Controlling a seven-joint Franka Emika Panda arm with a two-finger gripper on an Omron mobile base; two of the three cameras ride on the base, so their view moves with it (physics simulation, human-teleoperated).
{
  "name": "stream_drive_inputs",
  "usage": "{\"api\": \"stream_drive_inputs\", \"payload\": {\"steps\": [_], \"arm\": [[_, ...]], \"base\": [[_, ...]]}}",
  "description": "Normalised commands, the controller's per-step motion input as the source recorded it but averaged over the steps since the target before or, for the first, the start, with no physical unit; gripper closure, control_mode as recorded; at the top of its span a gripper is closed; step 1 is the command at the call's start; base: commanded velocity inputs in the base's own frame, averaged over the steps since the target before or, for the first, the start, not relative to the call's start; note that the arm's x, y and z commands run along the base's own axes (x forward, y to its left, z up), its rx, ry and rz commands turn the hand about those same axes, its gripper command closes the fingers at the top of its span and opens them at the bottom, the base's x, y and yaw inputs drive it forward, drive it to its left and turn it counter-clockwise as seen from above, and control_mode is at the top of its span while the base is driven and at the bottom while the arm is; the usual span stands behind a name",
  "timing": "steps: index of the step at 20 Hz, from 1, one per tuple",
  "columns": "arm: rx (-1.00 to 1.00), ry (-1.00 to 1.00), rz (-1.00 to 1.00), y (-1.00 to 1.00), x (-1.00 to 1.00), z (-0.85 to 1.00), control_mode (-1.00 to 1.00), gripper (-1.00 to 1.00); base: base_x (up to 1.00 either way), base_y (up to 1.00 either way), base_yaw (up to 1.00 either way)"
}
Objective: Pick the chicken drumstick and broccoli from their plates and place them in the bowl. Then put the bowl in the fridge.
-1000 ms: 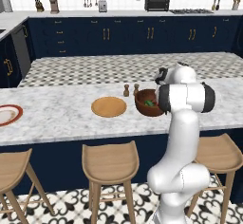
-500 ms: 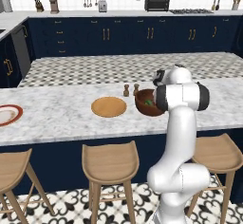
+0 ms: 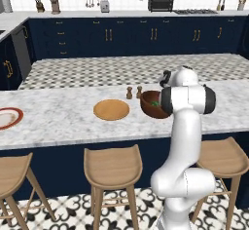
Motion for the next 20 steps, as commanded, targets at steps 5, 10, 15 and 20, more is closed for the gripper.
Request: {"api": "stream_drive_inputs", "payload": {"steps": [5,10,15,20], "arm": [[-0.10,0.00,-0.16,0.33,-0.44,0.56,-1.00,1.00],[-0.10,-0.03,-0.32,0.30,-0.46,0.43,-1.00,1.00],[-0.06,-0.07,-0.55,0.26,-0.46,0.27,-1.00,1.00],[0.02,-0.21,-0.56,0.32,-0.67,0.29,-1.00,1.00]], "base": [[0.00,0.00,0.00],[0.00,0.00,0.00],[0.00,0.00,0.00],[0.00,0.00,0.00]]}}
